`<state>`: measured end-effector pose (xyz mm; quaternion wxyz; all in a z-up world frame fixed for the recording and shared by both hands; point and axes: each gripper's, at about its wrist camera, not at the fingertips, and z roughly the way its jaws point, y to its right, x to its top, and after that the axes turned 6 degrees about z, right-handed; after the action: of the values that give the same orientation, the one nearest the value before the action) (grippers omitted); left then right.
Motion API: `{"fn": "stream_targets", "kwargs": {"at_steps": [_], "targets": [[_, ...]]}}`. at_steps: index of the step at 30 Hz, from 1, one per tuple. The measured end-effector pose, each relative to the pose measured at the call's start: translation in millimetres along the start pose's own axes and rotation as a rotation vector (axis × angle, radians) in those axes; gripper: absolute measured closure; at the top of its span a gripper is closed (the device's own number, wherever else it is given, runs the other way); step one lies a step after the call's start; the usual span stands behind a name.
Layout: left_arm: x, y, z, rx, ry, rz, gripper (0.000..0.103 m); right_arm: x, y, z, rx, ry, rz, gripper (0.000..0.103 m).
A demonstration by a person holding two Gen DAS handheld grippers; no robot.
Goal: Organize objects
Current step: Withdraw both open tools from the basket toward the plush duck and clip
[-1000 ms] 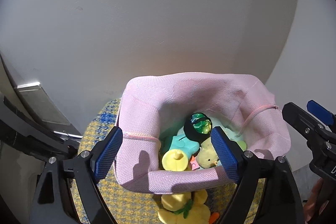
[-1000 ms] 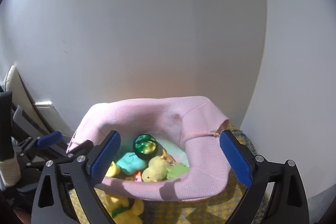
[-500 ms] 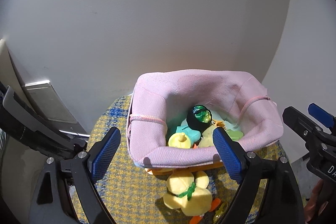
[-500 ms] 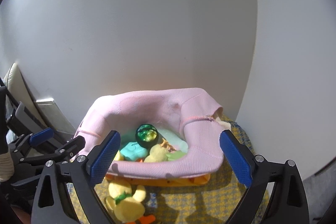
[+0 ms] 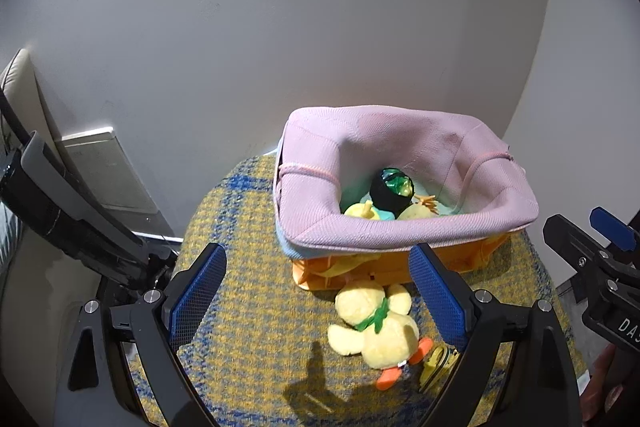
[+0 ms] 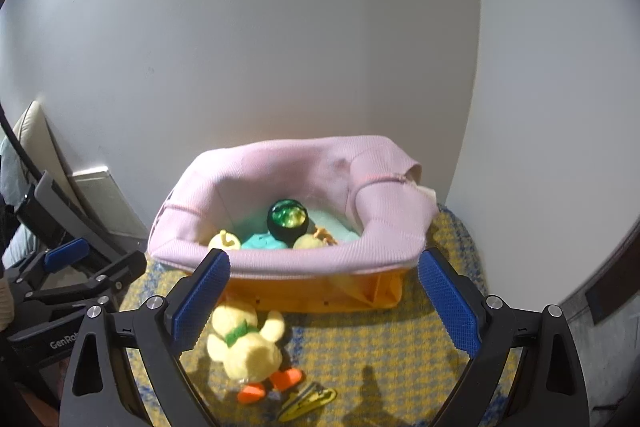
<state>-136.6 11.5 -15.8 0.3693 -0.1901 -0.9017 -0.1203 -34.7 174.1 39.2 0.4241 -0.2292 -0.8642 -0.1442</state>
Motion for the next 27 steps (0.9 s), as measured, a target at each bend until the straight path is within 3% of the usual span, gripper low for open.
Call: {"fn": "stream_targets", "kwargs": {"at_steps": [27], "targets": [[-86,-10,24,0.018,-0.087,-0.027,0.008,-84,0,18,-0.004,-0.108,-0.026,0.007]]}}
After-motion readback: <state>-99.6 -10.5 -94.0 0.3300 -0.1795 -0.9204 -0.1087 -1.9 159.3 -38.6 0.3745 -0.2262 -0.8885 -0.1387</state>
